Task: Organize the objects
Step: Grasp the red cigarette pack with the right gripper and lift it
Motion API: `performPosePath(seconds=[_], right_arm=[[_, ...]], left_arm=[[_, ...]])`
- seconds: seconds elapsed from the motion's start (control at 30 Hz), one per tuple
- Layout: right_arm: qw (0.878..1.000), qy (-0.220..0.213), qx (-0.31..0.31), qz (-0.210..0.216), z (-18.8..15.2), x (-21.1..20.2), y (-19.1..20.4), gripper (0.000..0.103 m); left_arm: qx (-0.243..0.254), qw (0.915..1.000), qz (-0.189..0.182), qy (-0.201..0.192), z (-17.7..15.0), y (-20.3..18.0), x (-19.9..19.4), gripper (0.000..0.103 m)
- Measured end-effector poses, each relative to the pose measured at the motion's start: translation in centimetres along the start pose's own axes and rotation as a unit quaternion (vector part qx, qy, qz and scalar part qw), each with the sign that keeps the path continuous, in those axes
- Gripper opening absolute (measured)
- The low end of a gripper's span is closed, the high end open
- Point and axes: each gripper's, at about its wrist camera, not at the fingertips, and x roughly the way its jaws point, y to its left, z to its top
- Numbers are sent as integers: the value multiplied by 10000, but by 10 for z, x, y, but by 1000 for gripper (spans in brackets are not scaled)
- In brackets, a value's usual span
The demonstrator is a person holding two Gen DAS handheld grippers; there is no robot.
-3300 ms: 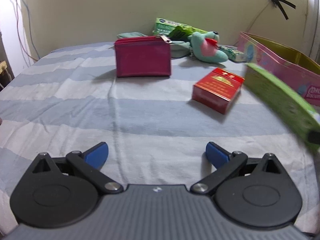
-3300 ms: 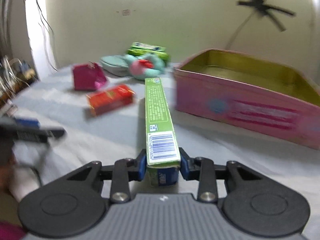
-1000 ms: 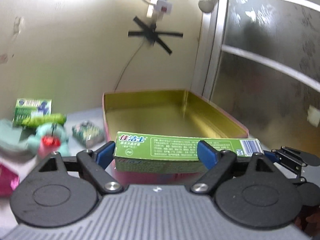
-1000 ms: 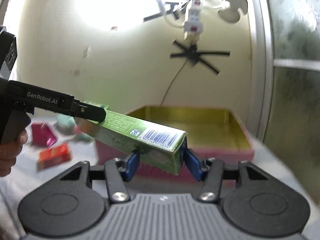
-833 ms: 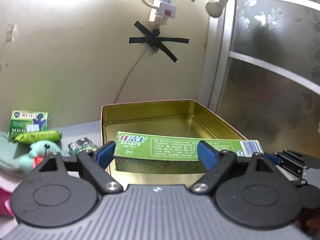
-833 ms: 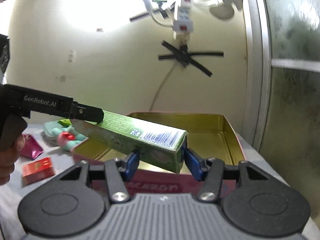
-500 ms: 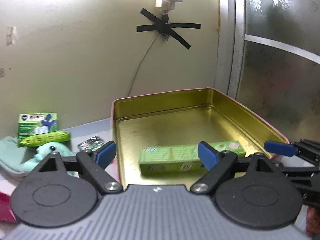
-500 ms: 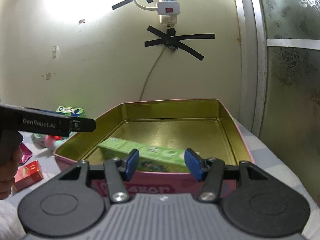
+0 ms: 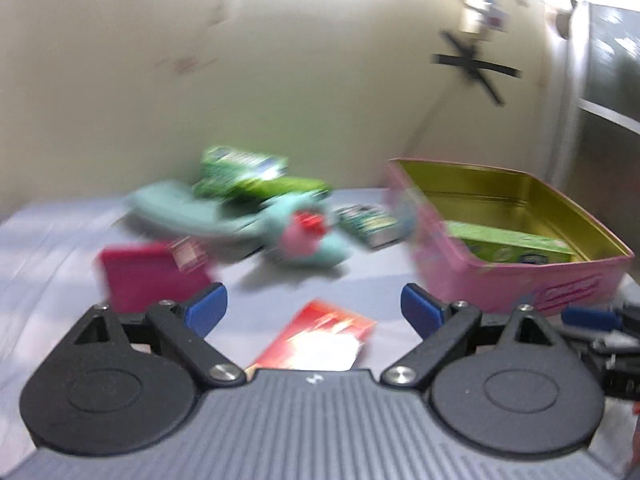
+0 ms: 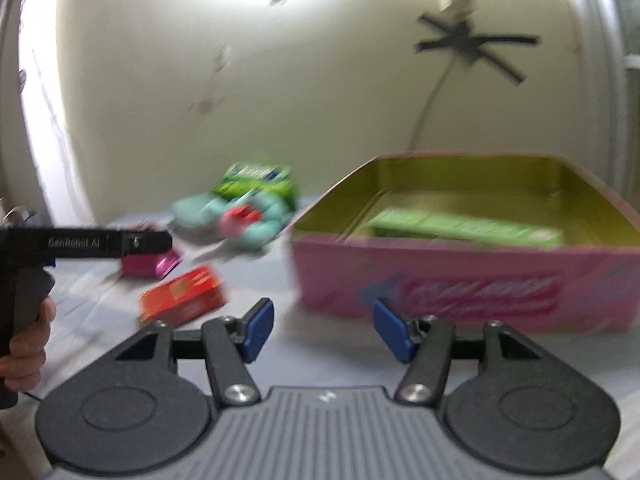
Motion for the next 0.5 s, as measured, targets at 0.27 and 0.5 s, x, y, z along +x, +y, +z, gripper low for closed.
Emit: performPosePath(seconds=[0.27,0.5], right_arm=[[9957,603,-461,533,-18,31,68,58],[9943,519,-689,618,10,62,92,63]], left_arm=[[-647,9973,260,225,-21,58,-9,95],[-1011,9939,-81,444,-31,77,-7,95]])
